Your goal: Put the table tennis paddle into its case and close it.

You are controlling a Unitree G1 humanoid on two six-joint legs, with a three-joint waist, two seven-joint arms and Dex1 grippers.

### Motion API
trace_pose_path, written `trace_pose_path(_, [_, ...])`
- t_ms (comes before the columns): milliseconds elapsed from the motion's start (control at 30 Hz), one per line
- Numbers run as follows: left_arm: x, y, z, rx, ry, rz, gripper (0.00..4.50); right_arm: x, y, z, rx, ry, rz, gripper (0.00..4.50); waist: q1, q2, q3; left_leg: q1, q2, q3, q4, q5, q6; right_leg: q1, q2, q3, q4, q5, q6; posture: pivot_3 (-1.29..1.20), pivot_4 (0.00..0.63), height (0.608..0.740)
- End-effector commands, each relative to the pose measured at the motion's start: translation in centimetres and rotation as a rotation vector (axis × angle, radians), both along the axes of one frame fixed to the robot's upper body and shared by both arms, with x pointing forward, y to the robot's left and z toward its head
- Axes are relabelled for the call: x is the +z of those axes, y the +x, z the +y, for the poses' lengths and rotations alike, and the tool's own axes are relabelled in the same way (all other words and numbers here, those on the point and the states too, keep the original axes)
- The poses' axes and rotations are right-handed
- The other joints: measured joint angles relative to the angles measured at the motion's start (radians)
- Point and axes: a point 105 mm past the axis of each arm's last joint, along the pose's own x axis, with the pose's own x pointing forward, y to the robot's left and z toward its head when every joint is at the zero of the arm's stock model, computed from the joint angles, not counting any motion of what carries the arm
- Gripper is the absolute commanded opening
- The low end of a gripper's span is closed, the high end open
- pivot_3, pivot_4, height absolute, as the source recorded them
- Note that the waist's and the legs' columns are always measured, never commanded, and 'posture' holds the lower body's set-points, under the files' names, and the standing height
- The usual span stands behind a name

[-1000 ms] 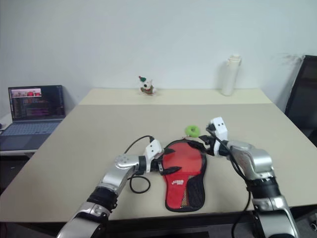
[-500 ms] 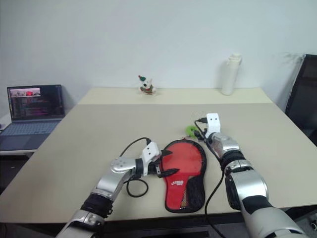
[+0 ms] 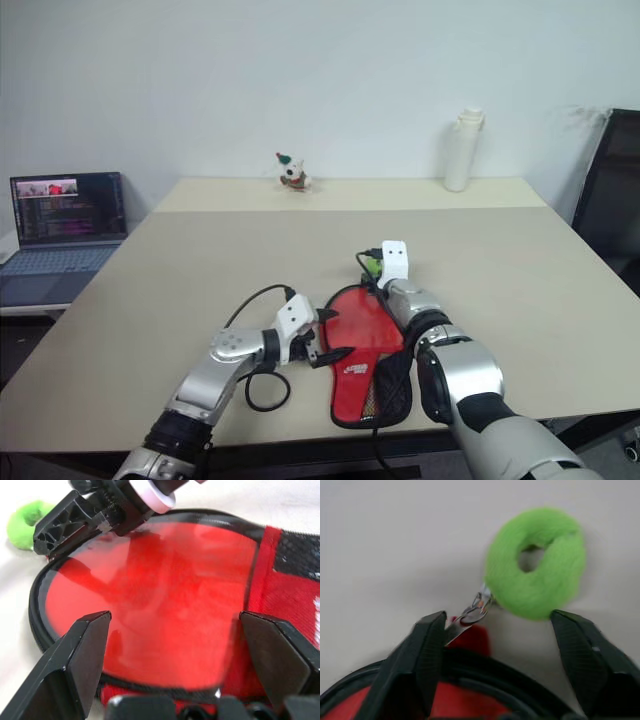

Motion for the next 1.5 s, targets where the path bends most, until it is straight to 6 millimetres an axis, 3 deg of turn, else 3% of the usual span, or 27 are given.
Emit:
trace_pose_path(33, [0.2,-0.5,-0.1,-0.009,0.009,-0.010,4.50,1.3,0.3,0.6,0.012,-0.036,-0.055,1.83,0.000,0.000,0.000,0.000,0.000,0.000,0.000,0.000,0.000,0.000,0.000,0.000,0.000,0.000,0.000,0.00,0.150,0.740])
trace_pose_path(200, [0.1,-0.4,0.1,0.001,0.012,-0.005,4.50,1.6,0.5,-0.1,0.008,-0.069,-0.080,0.07,0.000,0.000,0.000,0.000,0.000,0.000,0.000,0.000,0.000,0.000,0.000,0.000,0.000,0.000,0.000,0.00,0.150,0.740])
trace_pose_path(733, [1.0,1.3,-2.0,-0.055,-0.009,-0.027,4.50,3.8,1.5,-3.1,-0.005,-0.084,-0.143,0.03,0.004,0.000,0.000,0.000,0.000,0.001,0.000,0.000,0.000,0.000,0.001,0.000,-0.001,0.000,0.000,0.00,0.150,0.740])
trace_pose_path(833, [1.7,1.9,-1.8,-0.034,-0.035,-0.034,4.50,4.9,1.5,-3.2,0.029,-0.009,-0.176,0.60,0.004,0.001,0.000,0.000,0.000,0.000,0.000,0.000,0.000,0.000,0.001,0.000,0.000,0.000,0.000,0.00,0.150,0.740])
trace_pose_path(967, [3.2,2.7,-0.6,0.021,-0.081,-0.051,4.50,5.5,0.8,-3.0,0.149,0.070,-0.210,1.90,0.004,0.001,0.001,0.000,0.000,0.000,0.000,0.000,0.000,0.000,0.001,0.000,0.000,0.000,0.000,0.00,0.150,0.740])
trace_pose_path(1033, [3.9,3.2,0.2,0.050,-0.102,-0.059,4.50,5.0,-0.2,-2.8,0.235,0.106,-0.201,2.55,0.005,0.001,0.001,0.000,0.000,0.000,0.000,0.000,0.000,0.000,0.001,0.000,-0.001,0.000,0.000,0.00,0.150,0.740])
trace_pose_path(1100, [5.3,3.9,1.5,0.102,-0.152,-0.073,4.50,2.8,-2.0,-3.0,0.332,0.095,-0.144,3.25,0.009,0.001,0.001,-0.001,0.000,-0.001,0.000,0.000,0.000,0.000,0.001,-0.001,0.000,0.000,0.000,0.00,0.150,0.740])
trace_pose_path(1267, [7.3,4.3,4.2,0.151,-0.247,-0.046,4.50,-0.1,-3.9,-4.6,0.381,0.046,-0.073,3.25,0.010,0.003,0.002,-0.001,0.000,-0.001,0.000,0.000,0.000,-0.001,0.000,-0.001,0.000,0.000,0.000,0.00,0.150,0.740])
trace_pose_path(1500, [8.2,3.5,7.0,0.154,-0.242,-0.024,4.50,-0.3,-2.8,-5.7,0.344,0.009,-0.071,3.25,0.006,0.003,0.002,0.001,0.001,0.000,0.000,0.000,0.000,0.000,0.002,0.000,0.000,0.000,0.000,0.00,0.150,0.740])
